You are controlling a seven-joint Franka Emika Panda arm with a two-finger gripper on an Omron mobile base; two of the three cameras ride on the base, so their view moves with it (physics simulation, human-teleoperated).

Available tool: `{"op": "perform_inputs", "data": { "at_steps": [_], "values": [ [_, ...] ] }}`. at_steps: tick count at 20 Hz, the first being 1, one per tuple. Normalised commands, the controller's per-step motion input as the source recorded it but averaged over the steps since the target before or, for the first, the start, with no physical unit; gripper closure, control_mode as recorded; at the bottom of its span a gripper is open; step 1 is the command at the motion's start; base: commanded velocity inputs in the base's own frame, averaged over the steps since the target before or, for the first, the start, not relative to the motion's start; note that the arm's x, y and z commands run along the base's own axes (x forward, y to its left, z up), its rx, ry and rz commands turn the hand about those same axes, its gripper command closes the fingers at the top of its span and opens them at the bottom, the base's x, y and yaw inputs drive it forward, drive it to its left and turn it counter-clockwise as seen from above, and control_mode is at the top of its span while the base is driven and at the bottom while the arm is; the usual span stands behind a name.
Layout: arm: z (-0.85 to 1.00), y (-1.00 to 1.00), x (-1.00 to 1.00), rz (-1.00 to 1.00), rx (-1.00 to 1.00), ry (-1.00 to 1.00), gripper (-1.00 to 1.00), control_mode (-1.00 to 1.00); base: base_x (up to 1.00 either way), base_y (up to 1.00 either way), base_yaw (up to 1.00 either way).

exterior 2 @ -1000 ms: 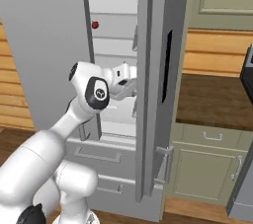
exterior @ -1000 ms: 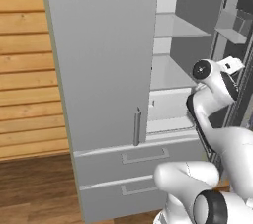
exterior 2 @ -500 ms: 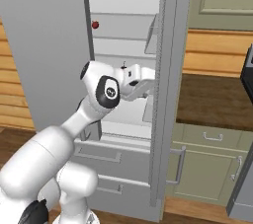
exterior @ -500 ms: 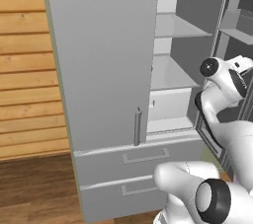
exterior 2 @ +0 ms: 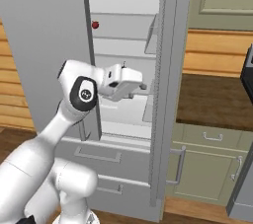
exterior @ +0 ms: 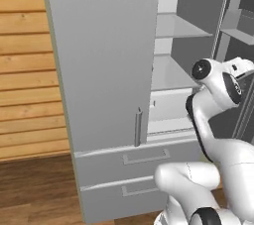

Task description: Take the strawberry from the fridge and place it on top of the pancake, located on the dining counter.

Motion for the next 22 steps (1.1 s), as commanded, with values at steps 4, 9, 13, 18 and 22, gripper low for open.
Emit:
{"op": "perform_inputs", "data": {
  "at_steps": [4,9,13,18,22],
  "values": [
    [-0.21,0.85,-0.18,-0.06,0.07,-0.01,-1.00,-1.00,0.00,0.00,0.00],
    [-0.44,0.71,-0.21,0.00,0.18,-0.01,-1.00,-1.00,0.00,0.00,0.00],
    [-0.53,0.60,-0.10,0.00,0.26,0.00,-1.00,-1.00,0.00,0.00,0.00],
    [-0.51,0.64,-0.01,0.00,0.31,0.00,-1.00,-1.00,0.00,0.00,0.00],
    [-0.42,0.84,0.00,0.00,0.21,-0.06,-1.00,-1.00,0.00,0.00,0.00]
  ]
}}
